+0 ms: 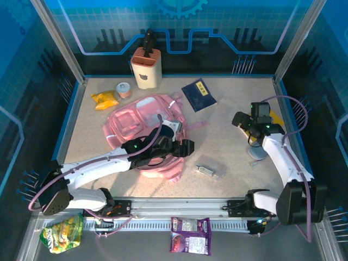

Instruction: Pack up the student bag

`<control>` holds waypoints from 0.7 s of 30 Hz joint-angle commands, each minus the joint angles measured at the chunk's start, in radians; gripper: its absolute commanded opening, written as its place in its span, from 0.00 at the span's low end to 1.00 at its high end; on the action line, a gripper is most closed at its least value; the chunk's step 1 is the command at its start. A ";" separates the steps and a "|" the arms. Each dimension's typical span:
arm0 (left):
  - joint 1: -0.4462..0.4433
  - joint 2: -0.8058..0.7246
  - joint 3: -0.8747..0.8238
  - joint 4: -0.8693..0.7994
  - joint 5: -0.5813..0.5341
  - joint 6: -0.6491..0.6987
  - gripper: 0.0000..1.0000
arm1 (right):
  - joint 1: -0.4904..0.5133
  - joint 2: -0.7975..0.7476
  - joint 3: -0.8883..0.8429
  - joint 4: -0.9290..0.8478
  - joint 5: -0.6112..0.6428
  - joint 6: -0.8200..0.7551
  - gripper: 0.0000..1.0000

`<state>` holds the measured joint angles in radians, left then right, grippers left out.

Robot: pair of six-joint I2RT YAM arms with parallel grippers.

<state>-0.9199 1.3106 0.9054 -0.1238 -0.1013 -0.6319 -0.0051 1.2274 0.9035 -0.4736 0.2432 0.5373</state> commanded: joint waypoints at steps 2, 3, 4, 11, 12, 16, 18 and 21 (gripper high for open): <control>-0.013 0.056 0.027 0.055 0.010 0.009 0.85 | -0.092 0.104 0.072 0.002 0.050 -0.022 1.00; -0.014 0.064 0.030 0.052 0.006 0.017 0.86 | -0.112 0.125 0.081 0.009 0.056 -0.022 1.00; -0.013 0.073 0.031 0.054 0.004 0.020 0.88 | -0.134 0.150 0.090 0.019 0.058 -0.023 1.00; -0.013 0.136 0.064 0.062 0.012 0.055 0.95 | -0.277 0.329 0.161 0.037 0.004 -0.011 1.00; -0.013 0.147 0.073 0.061 0.017 0.064 0.95 | -0.296 0.354 0.167 0.046 -0.011 -0.010 1.00; -0.014 0.200 0.117 0.061 0.028 0.086 0.99 | -0.319 0.448 0.228 0.041 0.008 -0.041 1.00; -0.013 0.232 0.140 0.059 0.038 0.094 0.99 | -0.337 0.493 0.263 0.041 -0.002 -0.051 1.00; -0.013 0.282 0.181 0.048 0.050 0.098 0.99 | -0.356 0.564 0.327 0.016 0.005 -0.058 1.00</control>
<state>-0.9268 1.5566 1.0363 -0.0769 -0.0807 -0.5678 -0.3355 1.7470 1.1702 -0.4385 0.2493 0.5030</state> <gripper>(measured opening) 0.992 0.996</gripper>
